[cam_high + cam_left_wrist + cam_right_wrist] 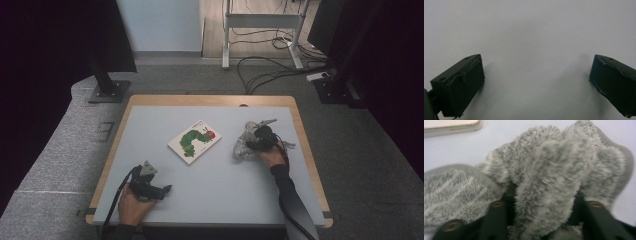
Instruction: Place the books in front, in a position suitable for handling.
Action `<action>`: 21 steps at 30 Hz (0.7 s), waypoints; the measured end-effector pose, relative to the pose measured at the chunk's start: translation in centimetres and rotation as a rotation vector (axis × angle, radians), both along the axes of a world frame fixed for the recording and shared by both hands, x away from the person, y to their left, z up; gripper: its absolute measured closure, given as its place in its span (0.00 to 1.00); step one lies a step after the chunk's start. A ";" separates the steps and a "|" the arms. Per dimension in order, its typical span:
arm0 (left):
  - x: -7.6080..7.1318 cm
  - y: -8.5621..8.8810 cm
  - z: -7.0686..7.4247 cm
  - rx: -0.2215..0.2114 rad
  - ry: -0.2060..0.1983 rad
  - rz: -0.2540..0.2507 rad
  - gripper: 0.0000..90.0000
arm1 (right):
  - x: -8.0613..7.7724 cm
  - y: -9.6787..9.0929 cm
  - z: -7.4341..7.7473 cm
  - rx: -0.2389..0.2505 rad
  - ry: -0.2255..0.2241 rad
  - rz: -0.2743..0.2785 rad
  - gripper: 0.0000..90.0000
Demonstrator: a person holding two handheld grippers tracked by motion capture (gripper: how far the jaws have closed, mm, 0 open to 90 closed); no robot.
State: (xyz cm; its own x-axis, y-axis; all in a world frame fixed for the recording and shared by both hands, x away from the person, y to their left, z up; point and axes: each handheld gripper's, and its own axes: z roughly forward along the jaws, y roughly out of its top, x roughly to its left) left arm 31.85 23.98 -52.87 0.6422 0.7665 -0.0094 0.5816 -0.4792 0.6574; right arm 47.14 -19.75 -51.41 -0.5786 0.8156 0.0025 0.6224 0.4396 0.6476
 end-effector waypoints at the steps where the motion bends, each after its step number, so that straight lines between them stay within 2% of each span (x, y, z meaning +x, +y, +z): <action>1: 0.0 0.0 0.0 0.000 -0.001 0.000 0.00 | 0.0 0.0 0.0 0.000 0.003 0.002 0.72; 5: 0.0 0.0 0.0 -0.001 0.000 0.001 0.00 | -0.1 -0.1 0.2 0.011 0.011 0.005 0.77; 10: 0.0 0.0 0.0 0.002 -0.001 -0.001 0.00 | -0.6 0.0 0.9 -0.008 0.003 0.019 0.78; 21: 0.0 0.0 0.0 0.001 0.000 0.000 0.00 | -2.7 -1.0 4.4 0.010 -0.027 0.042 0.78</action>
State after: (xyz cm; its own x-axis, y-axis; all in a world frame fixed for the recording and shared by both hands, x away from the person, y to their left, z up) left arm 31.85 23.99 -52.86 0.6423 0.7664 -0.0083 0.5816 -0.4802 0.6566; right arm 44.39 -20.74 -47.05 -0.6121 0.7907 -0.0053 0.5861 0.4582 0.6682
